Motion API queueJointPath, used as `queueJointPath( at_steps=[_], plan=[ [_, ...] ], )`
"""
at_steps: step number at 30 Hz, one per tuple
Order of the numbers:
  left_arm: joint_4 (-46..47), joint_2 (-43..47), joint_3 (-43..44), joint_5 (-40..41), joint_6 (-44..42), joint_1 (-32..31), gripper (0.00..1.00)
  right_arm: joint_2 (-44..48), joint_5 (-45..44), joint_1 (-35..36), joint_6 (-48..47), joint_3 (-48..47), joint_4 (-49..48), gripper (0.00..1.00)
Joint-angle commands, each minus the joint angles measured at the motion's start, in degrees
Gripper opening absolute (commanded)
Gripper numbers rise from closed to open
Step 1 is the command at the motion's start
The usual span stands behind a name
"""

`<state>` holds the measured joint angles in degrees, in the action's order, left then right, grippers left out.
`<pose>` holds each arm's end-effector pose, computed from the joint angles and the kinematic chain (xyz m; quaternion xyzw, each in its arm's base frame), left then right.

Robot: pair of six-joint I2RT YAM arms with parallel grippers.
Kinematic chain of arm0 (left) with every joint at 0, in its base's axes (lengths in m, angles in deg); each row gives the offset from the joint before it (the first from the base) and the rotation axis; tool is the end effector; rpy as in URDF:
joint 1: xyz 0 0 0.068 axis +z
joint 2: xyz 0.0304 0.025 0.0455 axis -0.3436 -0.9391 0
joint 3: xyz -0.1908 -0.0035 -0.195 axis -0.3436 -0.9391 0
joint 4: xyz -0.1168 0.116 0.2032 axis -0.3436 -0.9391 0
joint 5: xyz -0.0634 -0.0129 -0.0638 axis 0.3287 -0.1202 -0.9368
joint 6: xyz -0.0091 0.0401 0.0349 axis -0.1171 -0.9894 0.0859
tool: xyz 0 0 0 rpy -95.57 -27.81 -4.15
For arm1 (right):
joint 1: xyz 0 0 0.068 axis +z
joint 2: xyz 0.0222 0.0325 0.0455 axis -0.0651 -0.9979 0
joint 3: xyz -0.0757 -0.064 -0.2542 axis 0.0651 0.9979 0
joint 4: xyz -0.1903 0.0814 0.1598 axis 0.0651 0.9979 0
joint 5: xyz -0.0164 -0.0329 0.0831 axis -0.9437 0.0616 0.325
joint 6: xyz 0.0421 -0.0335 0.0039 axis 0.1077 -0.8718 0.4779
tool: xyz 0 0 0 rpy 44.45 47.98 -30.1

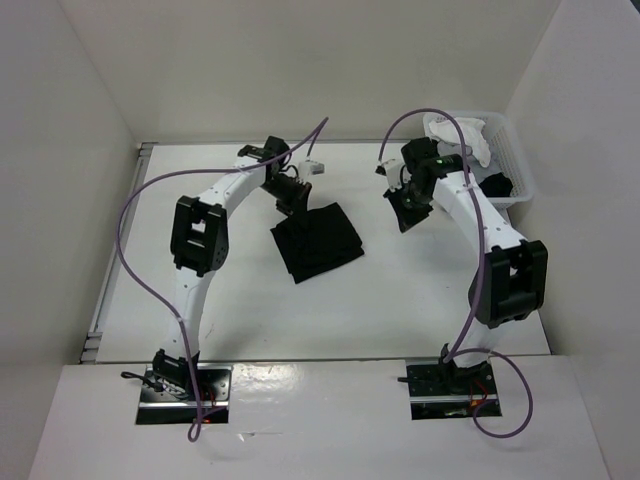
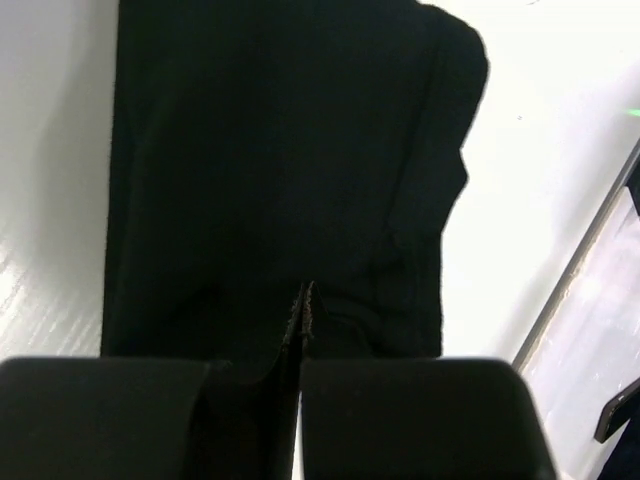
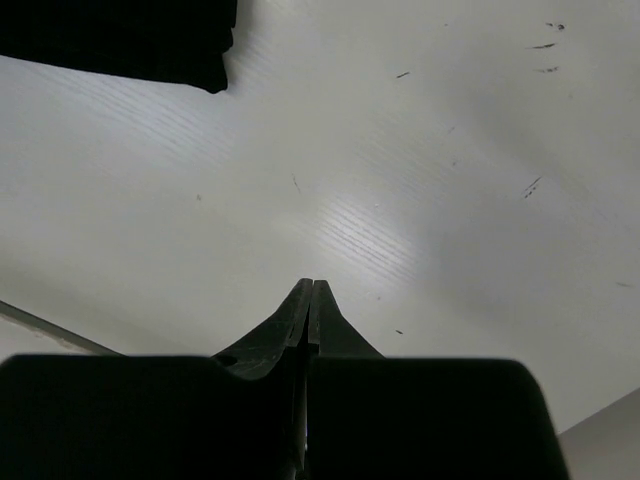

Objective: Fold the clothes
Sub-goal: Fold the tank top

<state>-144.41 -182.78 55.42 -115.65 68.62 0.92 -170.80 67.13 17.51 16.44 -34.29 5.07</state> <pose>0.4571 -0.1831 0.1992 0.3131 0.8749 -0.3437 0.1356 0.3269 0.0850 0.2912 -0.2930 0.9389 0.0556 0.1716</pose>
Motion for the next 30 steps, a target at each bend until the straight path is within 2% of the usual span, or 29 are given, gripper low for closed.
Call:
queueJointPath(
  at_steps=[1,5,11,17,22,30],
  plan=[
    [-1.76,-1.75,2.38,-0.32,-0.26,0.37,0.00,3.50,2.26,-0.69,-0.53,-0.19,-2.61,0.00],
    [-1.15,-1.76,-2.70,0.83,-1.39,1.51,0.00,2.80,2.27,-0.69,-0.53,-0.80,-2.61,0.00],
    [1.48,5.26,-14.74,3.11,-2.45,3.35,0.00,1.04,3.41,-0.69,-0.53,-1.94,-2.61,0.00],
    [2.54,8.33,-24.05,3.82,-3.69,6.52,0.00,-0.10,4.64,-0.69,-1.06,-3.78,-2.09,0.00],
    [2.02,13.34,-25.74,3.82,-3.69,9.59,0.00,-1.33,6.57,-0.69,-1.59,-4.93,-1.56,0.00],
    [-2.29,19.77,-26.27,3.30,-5.53,10.13,0.00,-2.38,7.80,-0.69,-1.59,-6.16,-1.03,0.00]
  ],
)
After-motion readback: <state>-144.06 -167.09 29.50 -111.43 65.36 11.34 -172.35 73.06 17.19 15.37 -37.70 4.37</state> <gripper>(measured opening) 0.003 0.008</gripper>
